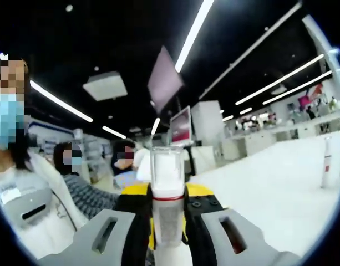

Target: Arrange the skincare products in the storage area until every visible bottle or jar stands upright without overlapping.

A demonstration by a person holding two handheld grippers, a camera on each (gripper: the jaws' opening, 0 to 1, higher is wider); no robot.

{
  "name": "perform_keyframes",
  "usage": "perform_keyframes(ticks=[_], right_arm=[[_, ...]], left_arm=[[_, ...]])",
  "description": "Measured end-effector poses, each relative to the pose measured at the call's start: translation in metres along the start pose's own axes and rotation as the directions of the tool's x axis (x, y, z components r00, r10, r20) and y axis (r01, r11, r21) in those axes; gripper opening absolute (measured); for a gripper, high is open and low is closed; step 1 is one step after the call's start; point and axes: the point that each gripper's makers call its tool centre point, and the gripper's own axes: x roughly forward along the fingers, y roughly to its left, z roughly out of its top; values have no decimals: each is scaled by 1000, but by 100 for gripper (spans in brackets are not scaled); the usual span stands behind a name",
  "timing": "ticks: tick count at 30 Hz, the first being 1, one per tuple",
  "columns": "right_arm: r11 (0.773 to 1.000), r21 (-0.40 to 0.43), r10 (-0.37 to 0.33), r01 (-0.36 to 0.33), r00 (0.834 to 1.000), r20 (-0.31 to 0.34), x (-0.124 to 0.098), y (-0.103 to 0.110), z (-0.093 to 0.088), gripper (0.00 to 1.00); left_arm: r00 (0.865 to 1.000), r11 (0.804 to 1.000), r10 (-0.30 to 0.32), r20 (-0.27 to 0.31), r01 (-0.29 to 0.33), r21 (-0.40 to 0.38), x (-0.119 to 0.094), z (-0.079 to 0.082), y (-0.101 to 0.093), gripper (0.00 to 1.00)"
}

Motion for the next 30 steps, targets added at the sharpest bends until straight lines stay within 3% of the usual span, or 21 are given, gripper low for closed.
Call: perform_keyframes(ticks=[4,7,11,14,16,18,19,22,24,27,30], right_arm=[[999,-5,-41,41,999,-28,2,-2,0,20],[998,-2,-66,66,998,-22,0,-5,3,20],[984,-29,-178,178,984,6,-6,-21,13,20],[972,-56,-229,230,973,9,-9,-27,17,20],[939,-99,-331,329,944,-2,-10,-42,18,20],[924,-120,-369,364,929,-15,-11,-48,16,20],[902,-145,-413,407,910,-13,-11,-56,16,20],[868,-142,-483,477,875,-12,-12,-72,17,20],[859,-133,-499,494,866,-9,-11,-85,20,20],[821,-132,-559,556,829,15,-12,-104,26,20],[788,-123,-601,603,797,58,-15,-117,37,20]], left_arm=[[999,999,34,32,-35,39,-2,5,3,22],[997,999,36,64,-37,23,-8,10,3,29],[981,984,170,95,-175,40,-22,14,20,35],[970,976,214,112,-217,15,-28,17,27,37],[950,960,278,143,-278,-20,-36,23,38,37],[940,953,302,158,-300,-38,-39,26,42,37],[924,940,341,172,-337,-54,-43,29,49,37],[885,907,420,200,-414,-73,-52,35,61,40],[875,900,436,210,-429,-82,-57,38,62,40],[859,884,468,207,-458,-94,-61,39,65,49],[832,856,516,206,-511,-83,-67,39,72,50]])
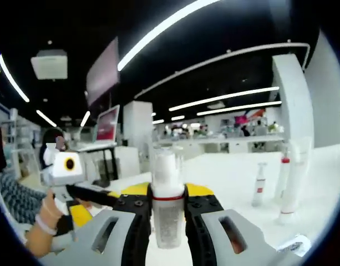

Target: Arrange the skincare products in the storage area until every visible bottle or jar stands upright without overlapping.

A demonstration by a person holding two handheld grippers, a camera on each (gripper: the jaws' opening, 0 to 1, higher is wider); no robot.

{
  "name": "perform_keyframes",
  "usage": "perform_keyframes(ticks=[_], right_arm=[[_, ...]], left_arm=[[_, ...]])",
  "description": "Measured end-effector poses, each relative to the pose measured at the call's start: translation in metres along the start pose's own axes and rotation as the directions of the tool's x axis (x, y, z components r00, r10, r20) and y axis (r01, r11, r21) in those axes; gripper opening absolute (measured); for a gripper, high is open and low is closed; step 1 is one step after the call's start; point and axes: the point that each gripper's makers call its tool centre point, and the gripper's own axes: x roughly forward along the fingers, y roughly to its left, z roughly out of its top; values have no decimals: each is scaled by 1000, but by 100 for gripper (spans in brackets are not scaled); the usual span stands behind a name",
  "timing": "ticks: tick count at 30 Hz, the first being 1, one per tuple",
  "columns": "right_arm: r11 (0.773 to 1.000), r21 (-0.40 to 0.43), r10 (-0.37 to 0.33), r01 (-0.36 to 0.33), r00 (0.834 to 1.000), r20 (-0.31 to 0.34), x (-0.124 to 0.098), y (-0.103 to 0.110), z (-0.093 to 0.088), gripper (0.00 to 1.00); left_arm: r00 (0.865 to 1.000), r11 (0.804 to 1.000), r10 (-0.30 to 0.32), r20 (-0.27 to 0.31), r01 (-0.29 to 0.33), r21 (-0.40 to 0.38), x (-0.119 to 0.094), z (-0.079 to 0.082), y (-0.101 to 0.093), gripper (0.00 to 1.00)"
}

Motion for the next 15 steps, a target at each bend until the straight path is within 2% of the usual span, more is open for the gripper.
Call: perform_keyframes(ticks=[3,5,10,11,15], right_arm=[[998,-1,-69,69,997,38,5,-18,10,20],[989,-1,-146,147,985,89,8,-37,19,20],[953,55,-303,298,936,178,13,-85,25,20],[950,60,-312,306,934,175,14,-89,23,20],[914,68,-405,399,899,166,15,-120,12,20]], left_arm=[[1000,1000,7,27,-6,-20,-2,4,3,50],[999,999,2,49,0,-39,-3,7,4,50],[999,999,13,51,-10,-52,-3,6,7,50],[999,999,17,48,-15,-50,-3,6,7,50],[999,998,42,31,-41,-56,-3,2,13,50]])
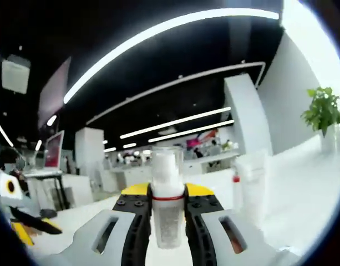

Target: Arrange the skincare products in the storage area until every visible bottle or jar stands upright without overlapping.

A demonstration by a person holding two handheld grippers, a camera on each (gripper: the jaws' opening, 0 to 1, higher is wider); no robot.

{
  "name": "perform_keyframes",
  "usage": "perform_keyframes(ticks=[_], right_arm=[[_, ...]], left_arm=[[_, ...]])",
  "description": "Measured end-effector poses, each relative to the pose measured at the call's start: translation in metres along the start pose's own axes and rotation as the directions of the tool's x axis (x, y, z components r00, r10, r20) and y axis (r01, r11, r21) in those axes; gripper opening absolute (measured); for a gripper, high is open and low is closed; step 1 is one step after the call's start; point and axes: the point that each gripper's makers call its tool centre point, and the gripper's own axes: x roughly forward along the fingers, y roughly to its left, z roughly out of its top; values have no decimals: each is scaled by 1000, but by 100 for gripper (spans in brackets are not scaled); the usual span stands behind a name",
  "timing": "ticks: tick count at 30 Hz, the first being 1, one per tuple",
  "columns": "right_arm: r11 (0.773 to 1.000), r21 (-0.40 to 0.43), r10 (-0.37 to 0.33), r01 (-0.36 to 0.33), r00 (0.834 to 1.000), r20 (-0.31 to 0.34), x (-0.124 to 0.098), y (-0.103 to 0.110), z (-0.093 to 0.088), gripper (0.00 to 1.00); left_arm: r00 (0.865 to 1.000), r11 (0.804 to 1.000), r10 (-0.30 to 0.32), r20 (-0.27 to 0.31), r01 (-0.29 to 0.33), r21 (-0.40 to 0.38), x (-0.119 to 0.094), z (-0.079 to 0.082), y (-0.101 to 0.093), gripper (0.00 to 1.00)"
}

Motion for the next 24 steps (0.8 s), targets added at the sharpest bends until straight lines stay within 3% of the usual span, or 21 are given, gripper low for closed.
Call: perform_keyframes(ticks=[5,9,12,16,21,24], right_arm=[[994,2,-107,107,994,-19,9,-29,-20,20],[989,-8,-145,145,988,-54,17,-37,-38,20],[985,8,-169,170,984,-62,18,-41,-48,20],[987,4,-159,161,981,-112,25,-40,-63,20],[985,-29,-170,167,978,-125,30,-37,-69,20],[980,-76,-196,187,971,-139,18,-32,-75,21]], left_arm=[[1000,1000,21,-6,-21,3,0,-3,4,50],[997,996,72,-26,-71,51,1,-7,14,51],[993,990,106,-43,-101,102,2,-11,19,58],[990,985,129,-60,-121,121,3,-14,22,66],[986,980,146,-75,-134,146,0,-16,25,74],[983,976,163,-80,-148,159,-2,-17,27,79]])
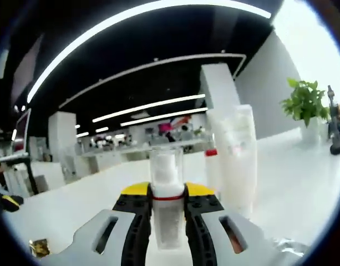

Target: Arrange the skincare products in the storage area until every visible bottle or jar stands upright without overlapping.

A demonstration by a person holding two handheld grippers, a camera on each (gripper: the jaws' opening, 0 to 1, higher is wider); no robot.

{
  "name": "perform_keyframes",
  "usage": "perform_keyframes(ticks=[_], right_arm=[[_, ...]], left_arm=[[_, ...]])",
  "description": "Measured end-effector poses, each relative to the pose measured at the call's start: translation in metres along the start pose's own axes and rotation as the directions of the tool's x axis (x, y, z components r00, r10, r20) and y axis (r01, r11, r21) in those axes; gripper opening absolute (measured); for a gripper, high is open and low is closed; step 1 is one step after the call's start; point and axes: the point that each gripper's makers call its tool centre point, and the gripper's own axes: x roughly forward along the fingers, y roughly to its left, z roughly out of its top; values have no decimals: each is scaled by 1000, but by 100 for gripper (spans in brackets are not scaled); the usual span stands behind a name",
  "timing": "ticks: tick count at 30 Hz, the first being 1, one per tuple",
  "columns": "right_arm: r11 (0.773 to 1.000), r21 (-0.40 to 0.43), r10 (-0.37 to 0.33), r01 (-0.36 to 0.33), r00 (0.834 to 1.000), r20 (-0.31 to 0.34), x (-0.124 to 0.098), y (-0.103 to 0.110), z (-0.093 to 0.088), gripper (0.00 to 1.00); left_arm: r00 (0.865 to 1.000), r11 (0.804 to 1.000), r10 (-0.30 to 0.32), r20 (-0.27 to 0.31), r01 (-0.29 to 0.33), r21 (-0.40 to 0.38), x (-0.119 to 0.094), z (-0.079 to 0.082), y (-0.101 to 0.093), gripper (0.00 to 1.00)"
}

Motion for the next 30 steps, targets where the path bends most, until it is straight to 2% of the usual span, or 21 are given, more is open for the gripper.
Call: perform_keyframes(ticks=[7,10,13,17,19,23,30], right_arm=[[1000,-27,-11,11,1000,-25,9,-3,-18,20],[999,-7,-42,42,999,-34,31,-15,-22,20],[998,-18,-55,54,997,-49,33,-18,-28,20],[997,-40,-69,67,997,-41,31,-20,-27,20],[995,-64,-73,70,997,-36,37,-19,-25,20],[992,-98,-87,83,995,-43,39,-19,-27,20],[990,-99,-109,103,993,-50,38,-21,-28,21]], left_arm=[[999,999,36,-21,-35,40,-3,-5,6,83],[998,997,60,-32,-59,40,-3,-9,12,89],[997,997,68,-31,-67,27,-3,-10,14,92],[998,998,69,-12,-69,10,-5,-7,15,95],[998,998,66,6,-66,-2,-5,-4,15,95],[998,998,65,9,-65,-4,-5,-3,15,95],[998,998,60,0,-60,4,-6,-5,15,94]])
